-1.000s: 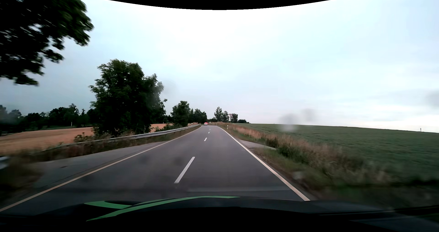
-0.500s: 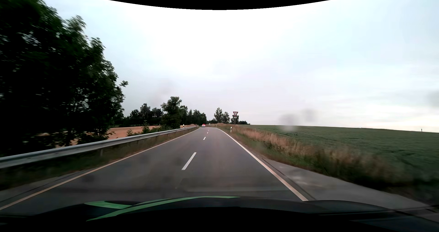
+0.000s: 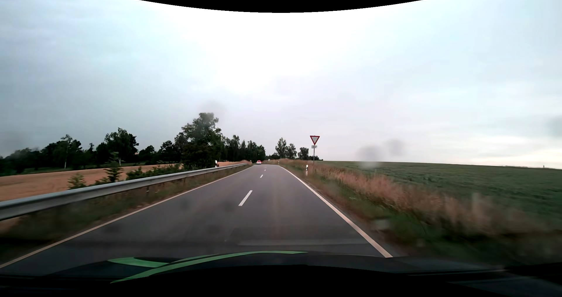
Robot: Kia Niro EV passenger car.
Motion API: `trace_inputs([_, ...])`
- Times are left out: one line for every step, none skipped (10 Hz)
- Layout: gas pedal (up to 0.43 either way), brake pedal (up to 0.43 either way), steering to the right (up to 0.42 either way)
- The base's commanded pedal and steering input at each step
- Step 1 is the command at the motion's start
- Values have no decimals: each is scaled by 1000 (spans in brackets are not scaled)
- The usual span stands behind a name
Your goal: Follow the waypoints while adhering to traffic rules and regulations
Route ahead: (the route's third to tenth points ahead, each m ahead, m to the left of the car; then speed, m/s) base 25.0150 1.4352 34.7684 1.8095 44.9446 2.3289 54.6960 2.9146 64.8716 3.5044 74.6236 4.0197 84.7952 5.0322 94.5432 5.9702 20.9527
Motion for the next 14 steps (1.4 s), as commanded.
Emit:
trace_inputs([0, 0, -5])
trace_inputs([0, 0, -5])
trace_inputs([0, 0, -5])
trace_inputs([0, 0, -5])
trace_inputs([0, 0, -5])
trace_inputs([0, 0, -5])
trace_inputs([0, 0, -5])
trace_inputs([0, 0, -5])
trace_inputs([0, 0, -5])
trace_inputs([0, 0, -5])
trace_inputs([0, 0, -5])
trace_inputs([0, 0, -5])
trace_inputs([0, 0, -5])
trace_inputs([0, 0, -5])
